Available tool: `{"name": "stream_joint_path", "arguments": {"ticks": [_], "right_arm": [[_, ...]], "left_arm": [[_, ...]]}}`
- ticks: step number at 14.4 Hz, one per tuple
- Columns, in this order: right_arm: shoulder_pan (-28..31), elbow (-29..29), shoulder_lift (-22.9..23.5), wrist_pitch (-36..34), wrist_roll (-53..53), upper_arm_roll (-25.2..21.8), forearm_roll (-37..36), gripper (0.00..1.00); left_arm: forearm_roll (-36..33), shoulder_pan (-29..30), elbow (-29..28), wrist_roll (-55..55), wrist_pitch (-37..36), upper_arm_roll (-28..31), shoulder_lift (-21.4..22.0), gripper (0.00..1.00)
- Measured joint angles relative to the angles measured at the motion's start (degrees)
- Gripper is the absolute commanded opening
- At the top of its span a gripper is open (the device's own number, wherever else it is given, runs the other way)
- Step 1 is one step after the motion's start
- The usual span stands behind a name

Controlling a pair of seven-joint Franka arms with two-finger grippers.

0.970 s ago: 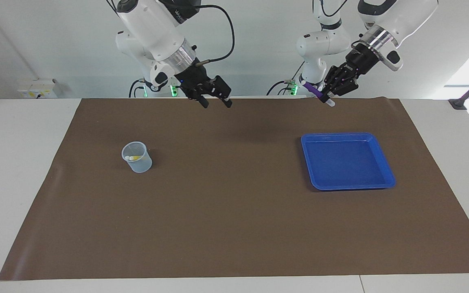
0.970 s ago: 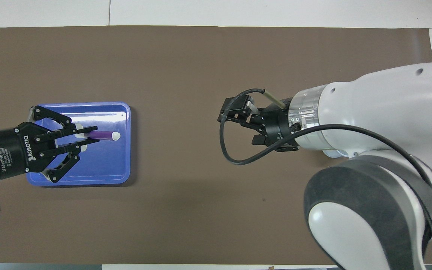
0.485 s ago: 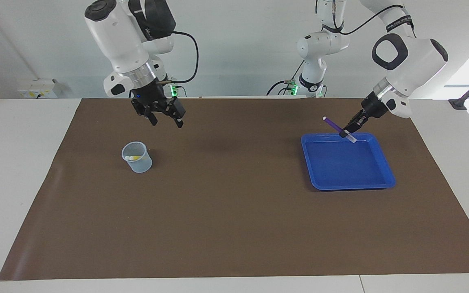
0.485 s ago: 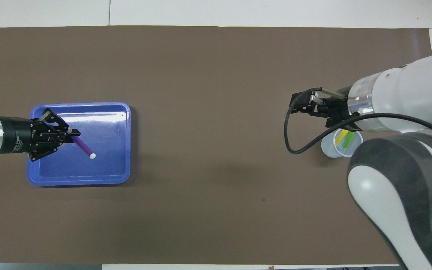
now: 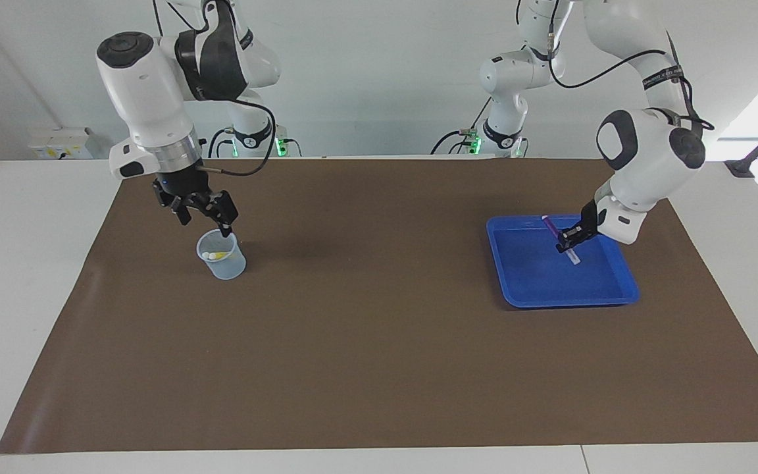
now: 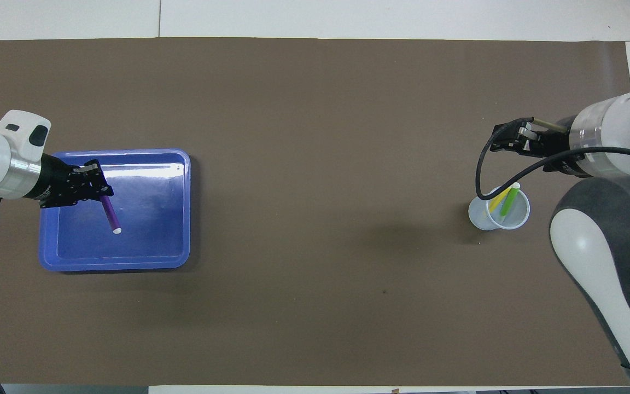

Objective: Right arm passes pens to left for tray arrangement

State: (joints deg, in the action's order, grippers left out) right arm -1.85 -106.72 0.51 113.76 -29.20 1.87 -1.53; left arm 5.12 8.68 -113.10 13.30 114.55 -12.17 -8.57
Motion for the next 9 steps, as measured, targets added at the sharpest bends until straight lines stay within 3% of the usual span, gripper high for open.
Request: {"name": "stream_joint_path", "arguments": {"ticks": [4, 9], "right_arm": [[0.0, 0.0, 4.1, 1.6, -11.0, -1.1, -3.2, 0.95], [0.0, -0.1, 8.2, 1.8, -29.5, -1.2, -3.4, 0.9]], "left_arm": [[-4.6, -3.7, 2.2, -0.2, 2.5, -0.1, -6.2, 0.0], [-5.5, -4.7, 2.6, -0.5, 4.6, -0.1, -9.1, 0.0]]}}
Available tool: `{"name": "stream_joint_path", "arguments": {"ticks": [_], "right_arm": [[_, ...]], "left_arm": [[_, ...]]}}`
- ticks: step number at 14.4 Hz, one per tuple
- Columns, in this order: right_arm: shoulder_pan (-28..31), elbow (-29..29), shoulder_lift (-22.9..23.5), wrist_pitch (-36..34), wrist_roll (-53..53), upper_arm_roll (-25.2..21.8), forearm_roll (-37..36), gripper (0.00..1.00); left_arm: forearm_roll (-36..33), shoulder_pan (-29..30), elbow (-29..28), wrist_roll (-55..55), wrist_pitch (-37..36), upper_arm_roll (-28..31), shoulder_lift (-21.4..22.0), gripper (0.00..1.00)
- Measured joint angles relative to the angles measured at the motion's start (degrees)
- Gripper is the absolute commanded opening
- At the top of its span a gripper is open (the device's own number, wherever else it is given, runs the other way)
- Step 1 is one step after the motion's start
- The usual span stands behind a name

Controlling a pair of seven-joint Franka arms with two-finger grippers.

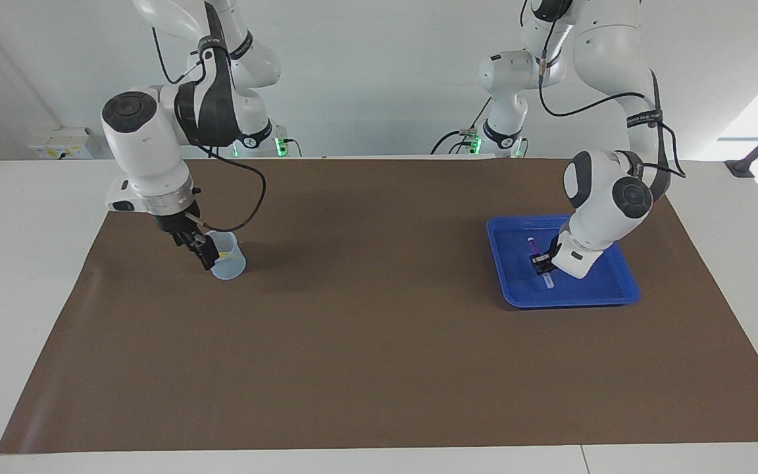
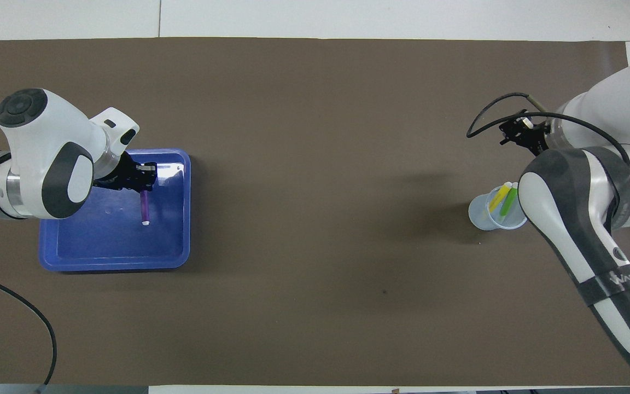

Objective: Right arm passes pens to left for tray arrangement

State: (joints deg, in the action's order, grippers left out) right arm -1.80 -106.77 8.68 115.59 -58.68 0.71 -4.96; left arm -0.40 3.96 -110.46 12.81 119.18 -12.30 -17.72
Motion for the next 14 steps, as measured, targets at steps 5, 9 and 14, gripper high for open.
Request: {"name": "stream_joint_path", "arguments": {"ticks": [5, 9, 14], "right_arm": [[0.0, -1.3, 1.0, -1.5, -13.1, -0.1, 0.0, 0.91], [0.1, -2.9, 0.7, -3.2, -19.1, -0.1, 0.3, 0.91], [0.2, -3.8, 0.0, -4.7, -21.9, -0.9, 3.4, 0.9]], "left_arm": [[0.0, 0.0, 0.0, -0.1, 0.6, 0.0, -0.3, 0.0], [0.0, 0.0, 0.0, -0.2, 0.8, 0.0, -0.4, 0.54], [0.0, 0.0, -0.1, -0.2, 0.9, 0.0, -0.4, 0.62]]}}
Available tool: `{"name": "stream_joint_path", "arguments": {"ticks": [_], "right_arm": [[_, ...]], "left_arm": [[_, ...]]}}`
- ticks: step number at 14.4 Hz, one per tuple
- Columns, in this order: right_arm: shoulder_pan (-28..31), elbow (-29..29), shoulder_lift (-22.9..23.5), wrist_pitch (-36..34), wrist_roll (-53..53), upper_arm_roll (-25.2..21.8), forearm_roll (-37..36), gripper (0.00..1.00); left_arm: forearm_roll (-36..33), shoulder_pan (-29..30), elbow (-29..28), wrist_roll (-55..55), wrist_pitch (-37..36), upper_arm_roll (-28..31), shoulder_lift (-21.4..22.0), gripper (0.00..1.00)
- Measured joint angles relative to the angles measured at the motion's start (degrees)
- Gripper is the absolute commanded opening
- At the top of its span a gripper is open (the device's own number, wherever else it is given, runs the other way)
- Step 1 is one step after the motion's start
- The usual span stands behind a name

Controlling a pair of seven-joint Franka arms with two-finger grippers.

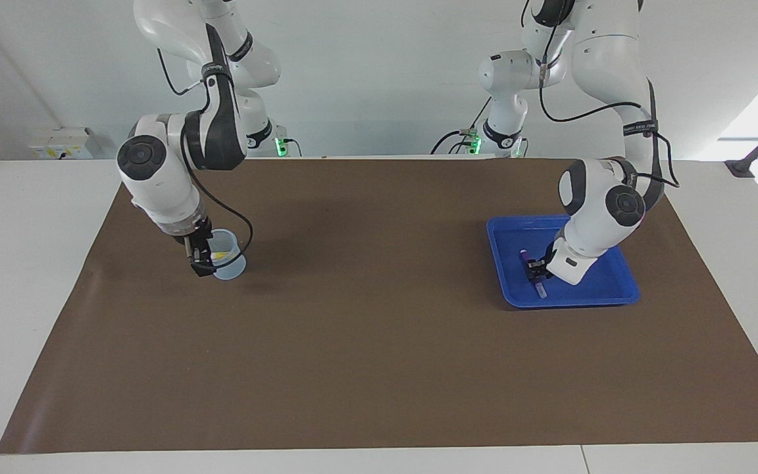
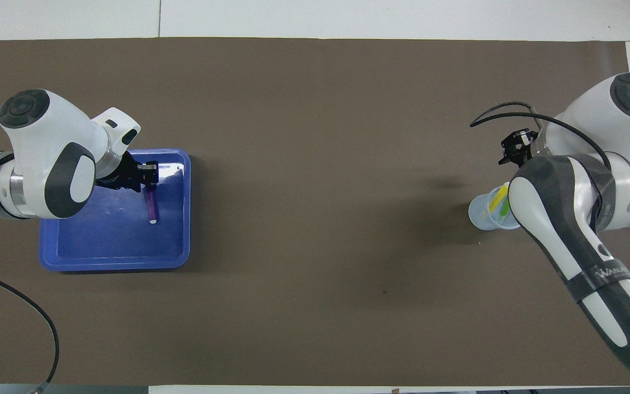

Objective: Right arm passes pens to left for tray arrangement

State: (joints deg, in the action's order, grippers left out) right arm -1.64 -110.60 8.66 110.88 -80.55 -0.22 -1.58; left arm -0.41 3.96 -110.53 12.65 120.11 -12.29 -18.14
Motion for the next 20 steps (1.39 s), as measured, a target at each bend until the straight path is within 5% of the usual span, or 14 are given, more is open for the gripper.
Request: {"name": "stream_joint_path", "arguments": {"ticks": [5, 9, 12, 20], "right_arm": [[0.7, -1.3, -0.7, -0.8, -0.5, -0.8, 2.5, 0.86], [0.7, -1.7, -0.8, -1.0, -1.1, -0.9, 5.6, 0.83], [0.7, -1.8, -1.0, -1.7, -1.2, -1.0, 6.6, 0.8], [0.8, -2.4, -1.3, -1.8, -1.2, -2.3, 7.6, 0.51]], "left_arm": [[0.0, 0.0, 0.0, 0.0, 0.1, 0.0, 0.0, 0.64], [0.0, 0.0, 0.1, 0.0, 0.0, 0.0, 0.0, 0.9], [0.1, 0.0, 1.7, 0.0, -3.3, 0.0, 0.7, 0.94], [10.3, 1.9, 8.0, 2.3, -18.5, 0.5, 11.2, 0.96]]}}
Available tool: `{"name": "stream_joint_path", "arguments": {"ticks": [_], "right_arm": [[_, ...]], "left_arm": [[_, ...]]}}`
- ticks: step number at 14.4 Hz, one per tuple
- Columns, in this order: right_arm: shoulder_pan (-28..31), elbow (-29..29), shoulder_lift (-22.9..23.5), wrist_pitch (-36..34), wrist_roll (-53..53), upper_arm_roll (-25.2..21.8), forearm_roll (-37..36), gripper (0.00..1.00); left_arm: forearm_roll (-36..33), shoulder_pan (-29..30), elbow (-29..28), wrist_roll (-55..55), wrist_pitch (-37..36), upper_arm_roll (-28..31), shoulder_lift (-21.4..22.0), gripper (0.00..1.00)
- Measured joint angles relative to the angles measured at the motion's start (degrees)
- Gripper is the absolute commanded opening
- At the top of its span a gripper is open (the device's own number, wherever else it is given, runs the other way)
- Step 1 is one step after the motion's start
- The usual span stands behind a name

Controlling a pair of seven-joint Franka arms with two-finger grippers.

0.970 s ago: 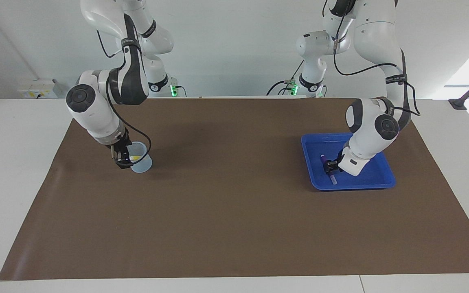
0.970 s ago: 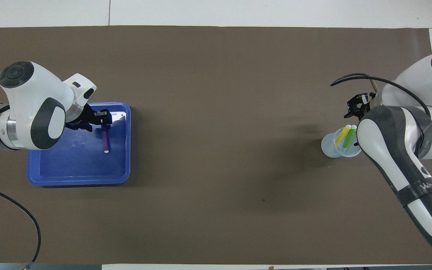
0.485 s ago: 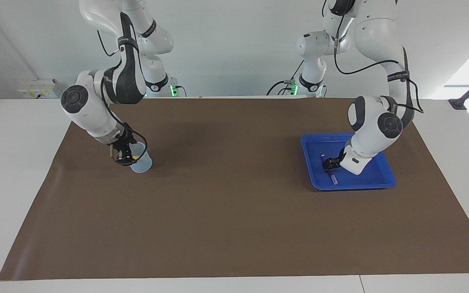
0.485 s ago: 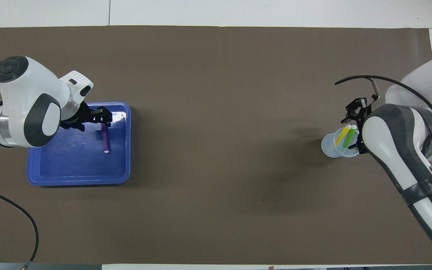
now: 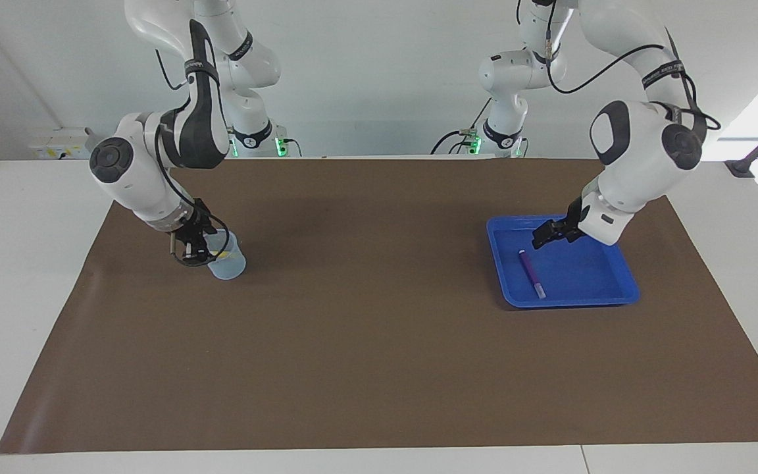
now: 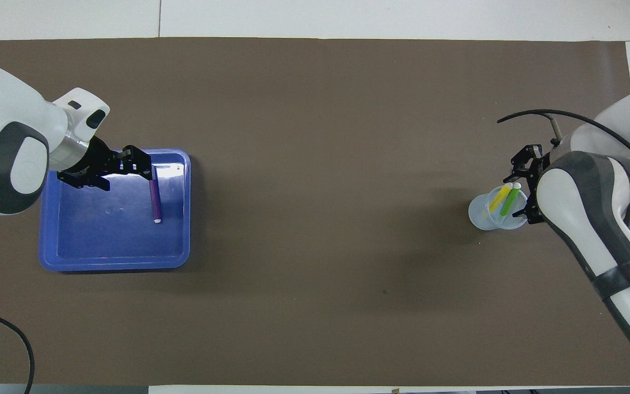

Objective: Right arm passes pens to left for tray arrangement

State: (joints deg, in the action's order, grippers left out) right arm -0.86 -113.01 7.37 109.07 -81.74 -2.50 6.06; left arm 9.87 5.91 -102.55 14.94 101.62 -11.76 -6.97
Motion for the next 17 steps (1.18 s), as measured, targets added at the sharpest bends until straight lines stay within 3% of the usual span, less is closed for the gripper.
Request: {"name": "stream_joint_path", "arguments": {"ticks": [4, 17], "right_arm": [[0.0, 0.0, 0.0, -0.1, 0.0, 0.0, 1.6, 0.4], [0.0, 1.5, -0.8, -2.2, 0.4, -1.1, 1.6, 0.45]], "left_arm": [[5.9, 1.6, 1.5, 9.8, -3.3, 0.1, 6.3, 0.96], [21.6, 5.4, 1.5, 31.2, -3.5, 0.3, 13.4, 0.96]]}}
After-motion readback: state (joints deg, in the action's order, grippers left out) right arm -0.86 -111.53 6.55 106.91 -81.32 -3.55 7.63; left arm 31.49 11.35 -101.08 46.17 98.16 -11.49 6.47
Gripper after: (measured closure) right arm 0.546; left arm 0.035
